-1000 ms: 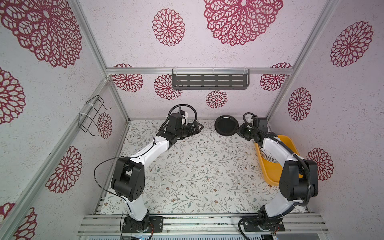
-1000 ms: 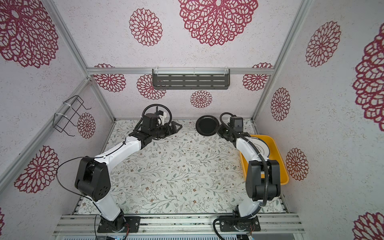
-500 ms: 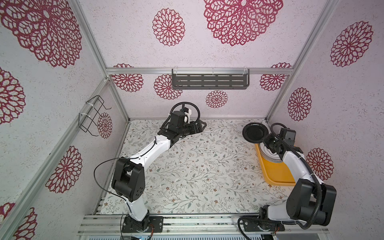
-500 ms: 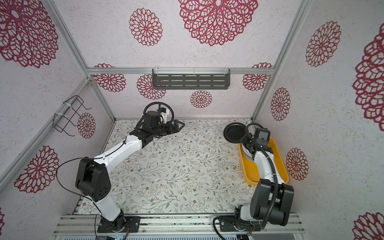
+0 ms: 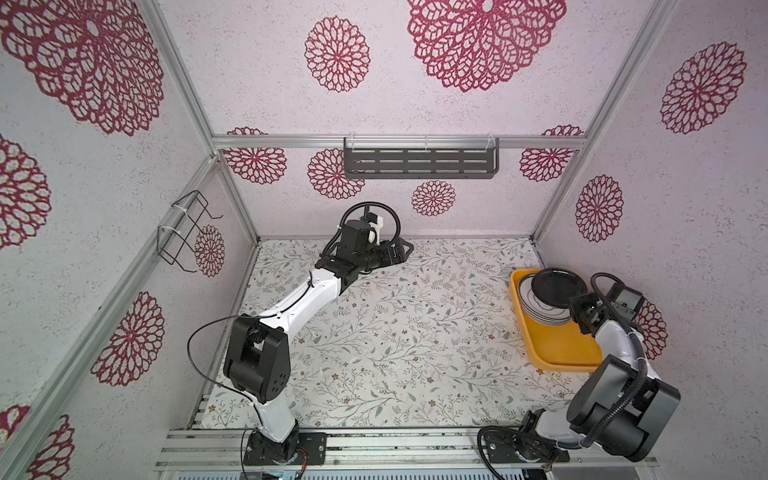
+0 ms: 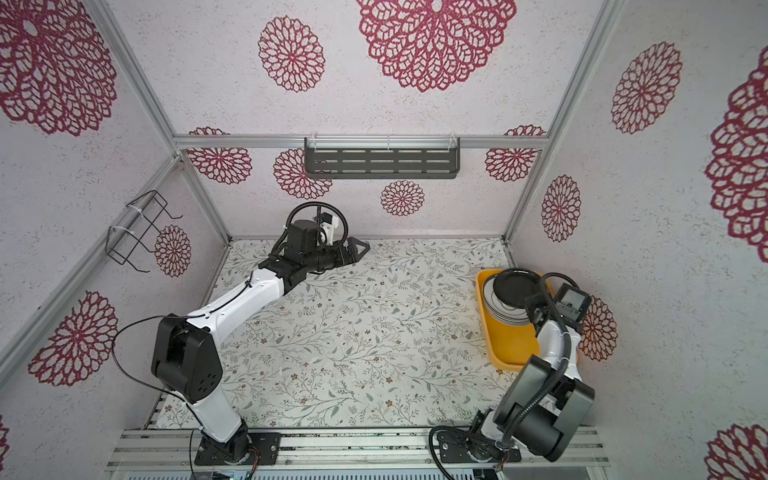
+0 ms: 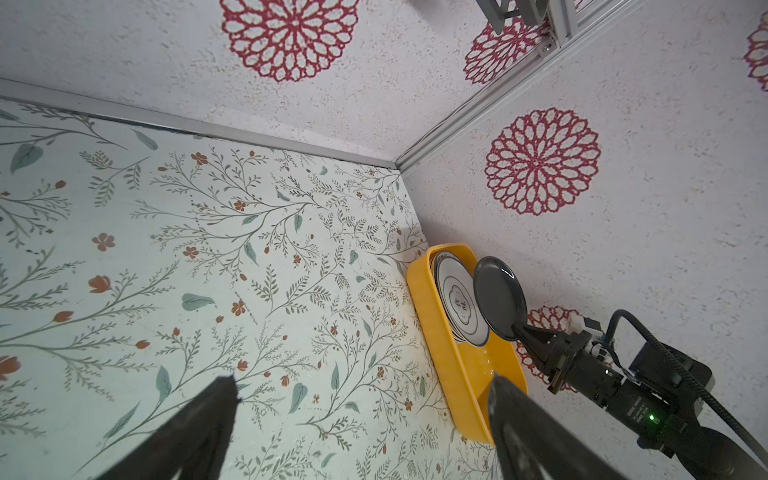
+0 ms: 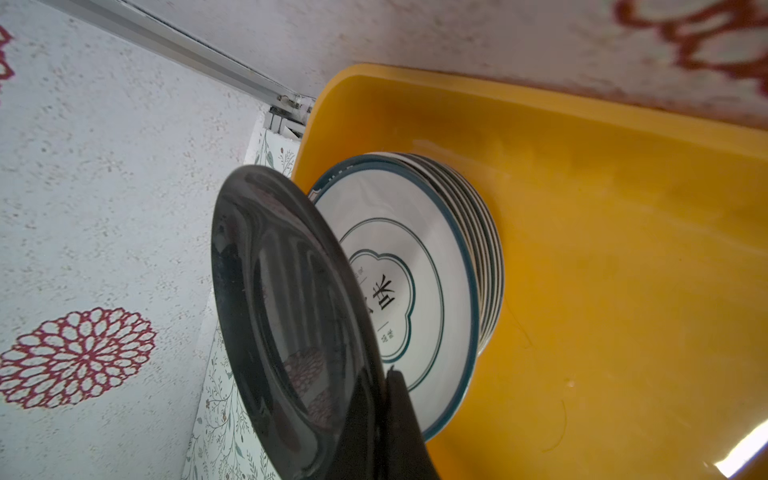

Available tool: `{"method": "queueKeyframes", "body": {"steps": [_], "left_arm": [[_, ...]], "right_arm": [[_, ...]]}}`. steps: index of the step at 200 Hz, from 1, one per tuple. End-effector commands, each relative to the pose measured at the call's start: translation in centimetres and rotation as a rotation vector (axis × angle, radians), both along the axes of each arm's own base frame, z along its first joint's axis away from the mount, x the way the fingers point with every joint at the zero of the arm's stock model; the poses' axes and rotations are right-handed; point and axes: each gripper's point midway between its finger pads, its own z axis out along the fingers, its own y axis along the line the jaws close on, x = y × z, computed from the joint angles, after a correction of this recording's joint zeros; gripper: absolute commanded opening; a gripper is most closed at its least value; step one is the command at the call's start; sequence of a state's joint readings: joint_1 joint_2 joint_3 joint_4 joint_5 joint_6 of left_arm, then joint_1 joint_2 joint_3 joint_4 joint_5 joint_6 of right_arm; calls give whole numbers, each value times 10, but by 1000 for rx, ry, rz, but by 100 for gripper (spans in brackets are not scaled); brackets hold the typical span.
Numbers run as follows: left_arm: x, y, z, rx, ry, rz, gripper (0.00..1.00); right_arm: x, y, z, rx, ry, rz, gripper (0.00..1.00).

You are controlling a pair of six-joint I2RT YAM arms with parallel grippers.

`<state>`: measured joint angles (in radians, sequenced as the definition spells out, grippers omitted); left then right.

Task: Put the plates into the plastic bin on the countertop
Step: 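Lower the black plate onto the plate stack in the bin with the right gripper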

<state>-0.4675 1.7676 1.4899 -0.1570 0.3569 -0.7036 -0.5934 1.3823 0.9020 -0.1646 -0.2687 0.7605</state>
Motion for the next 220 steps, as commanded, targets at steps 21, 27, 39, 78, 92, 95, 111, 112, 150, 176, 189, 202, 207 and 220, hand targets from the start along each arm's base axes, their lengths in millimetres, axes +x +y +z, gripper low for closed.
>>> {"method": "queueKeyframes", "body": {"steps": [21,27,39,78,92,95,111,112,150,176,189,202,207,220], "left_arm": [[2,-3,3,6,-8,7,97],[2,-2,3,7,-8,11,97],[3,-2,3,8,-4,20,97],[6,1,4,11,-8,44,97],[7,0,4,10,-8,45,97],[7,0,4,10,-7,44,97],[9,-1,4,7,-8,47,97],[9,-1,4,7,-6,46,97],[14,-4,4,6,-6,46,97],[17,-6,3,4,-5,43,97],[19,-6,3,5,-7,46,97],[20,-7,3,4,-8,44,97],[20,-7,4,3,-10,43,97],[21,-8,4,2,-10,42,97]], "right_arm": [[17,0,-4,21,-51,34,0],[18,-2,-7,25,-44,29,0],[19,-3,-13,32,-27,26,0],[22,-6,-30,54,17,23,0],[24,-7,-33,57,24,31,0],[25,-7,-35,58,28,33,0],[26,-7,-39,62,38,37,0],[26,-8,-39,62,38,35,0],[30,-10,-39,61,33,35,12],[31,-12,-35,48,35,35,23],[30,-13,-33,40,39,32,30],[29,-14,-30,28,40,31,35],[28,-14,-30,25,42,30,39],[28,-14,-26,16,42,32,46]]}}
